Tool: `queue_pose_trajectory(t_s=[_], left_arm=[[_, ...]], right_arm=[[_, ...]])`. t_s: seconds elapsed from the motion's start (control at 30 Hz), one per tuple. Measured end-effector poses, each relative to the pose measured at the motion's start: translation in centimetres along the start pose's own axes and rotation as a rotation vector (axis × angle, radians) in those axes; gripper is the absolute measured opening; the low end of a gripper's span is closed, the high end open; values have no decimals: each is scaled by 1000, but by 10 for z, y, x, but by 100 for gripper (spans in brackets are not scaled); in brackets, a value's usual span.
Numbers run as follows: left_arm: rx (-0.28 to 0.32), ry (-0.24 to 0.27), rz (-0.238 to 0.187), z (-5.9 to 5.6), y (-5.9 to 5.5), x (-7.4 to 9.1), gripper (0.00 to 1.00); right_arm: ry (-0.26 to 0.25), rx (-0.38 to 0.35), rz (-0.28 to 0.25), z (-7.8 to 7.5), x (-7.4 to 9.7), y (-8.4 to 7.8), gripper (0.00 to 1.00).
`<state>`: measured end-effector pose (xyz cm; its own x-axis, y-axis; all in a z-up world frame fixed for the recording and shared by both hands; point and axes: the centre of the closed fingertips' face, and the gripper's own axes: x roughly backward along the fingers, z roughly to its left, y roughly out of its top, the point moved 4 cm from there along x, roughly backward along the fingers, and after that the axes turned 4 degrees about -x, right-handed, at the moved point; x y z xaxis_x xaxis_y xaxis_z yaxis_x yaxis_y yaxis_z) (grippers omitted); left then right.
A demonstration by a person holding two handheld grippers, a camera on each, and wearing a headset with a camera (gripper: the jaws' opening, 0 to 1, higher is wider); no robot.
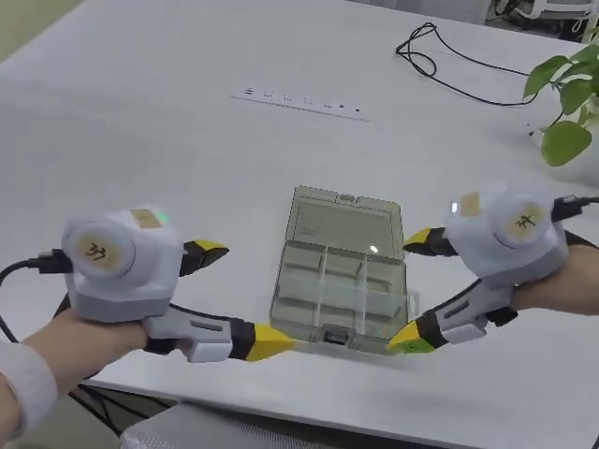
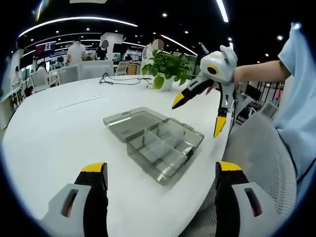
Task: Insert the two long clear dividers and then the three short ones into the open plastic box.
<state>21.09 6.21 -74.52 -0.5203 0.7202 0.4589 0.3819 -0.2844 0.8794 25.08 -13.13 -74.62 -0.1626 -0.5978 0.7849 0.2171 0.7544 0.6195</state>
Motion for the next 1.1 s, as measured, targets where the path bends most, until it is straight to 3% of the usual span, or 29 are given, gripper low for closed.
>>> queue_pose_trajectory(t_s=[0.13,0.3,0.47,0.6,0.73,0.9,1.1], left_arm=[[-11,14,2,0,0,4,93],[-42,34,-3,2,3,8,94],[-72,60,2,1,4,12,97],[-71,83,-5,-4,4,15,100],[-67,105,-3,-8,4,20,100],[-68,130,-10,-12,7,28,100],[-69,170,-23,-16,14,33,100]], right_arm=[[-46,-66,-39,4,11,-13,93],[-120,-149,-123,8,26,-28,100],[-198,-246,-197,12,45,-52,100],[-283,-324,-274,21,63,-71,100],[-334,-387,-324,29,78,-90,100],[-350,-418,-363,38,93,-97,100],[-313,-381,-383,45,99,-86,100]])
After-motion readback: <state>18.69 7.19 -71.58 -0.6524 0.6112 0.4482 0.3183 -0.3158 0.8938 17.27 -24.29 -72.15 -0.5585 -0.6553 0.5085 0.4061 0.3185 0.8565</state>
